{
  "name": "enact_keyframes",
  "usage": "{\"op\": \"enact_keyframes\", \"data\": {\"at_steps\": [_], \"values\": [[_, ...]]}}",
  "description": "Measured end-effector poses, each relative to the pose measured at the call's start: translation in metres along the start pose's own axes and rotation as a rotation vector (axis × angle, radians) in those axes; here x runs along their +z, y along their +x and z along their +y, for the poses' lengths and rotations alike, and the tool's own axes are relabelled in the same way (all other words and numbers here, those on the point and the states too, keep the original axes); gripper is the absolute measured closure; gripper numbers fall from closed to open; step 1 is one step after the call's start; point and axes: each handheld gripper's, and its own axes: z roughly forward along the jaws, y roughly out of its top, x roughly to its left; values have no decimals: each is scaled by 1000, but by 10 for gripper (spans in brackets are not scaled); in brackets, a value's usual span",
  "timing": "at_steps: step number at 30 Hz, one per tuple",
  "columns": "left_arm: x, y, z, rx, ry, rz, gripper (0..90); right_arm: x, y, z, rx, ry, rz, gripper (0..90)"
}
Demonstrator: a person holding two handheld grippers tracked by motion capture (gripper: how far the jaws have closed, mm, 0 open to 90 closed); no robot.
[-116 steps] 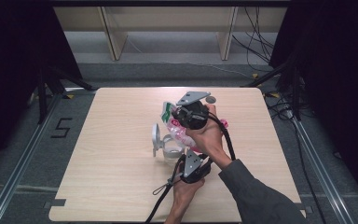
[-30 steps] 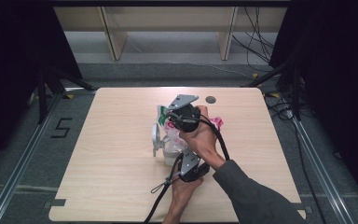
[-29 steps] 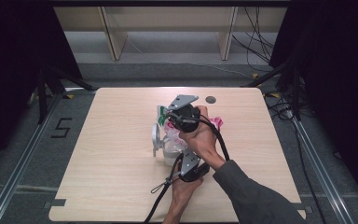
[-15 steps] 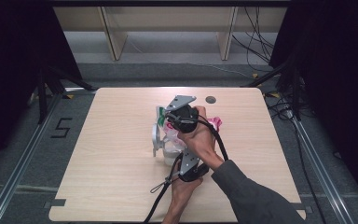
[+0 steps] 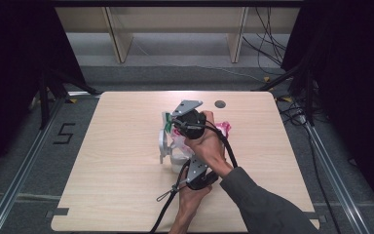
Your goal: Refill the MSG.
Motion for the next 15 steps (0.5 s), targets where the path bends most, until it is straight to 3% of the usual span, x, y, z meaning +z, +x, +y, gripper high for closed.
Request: {"op": "enact_keyframes", "data": {"at_steps": [3, 15], "values": [[0, 0, 0, -10, -6, -3, 752, -1, 1, 0, 22, -3, -2, 900], [0, 1, 0, 2, -2, 3, 751, 1, 2, 1, 10, -1, -2, 900]]}}
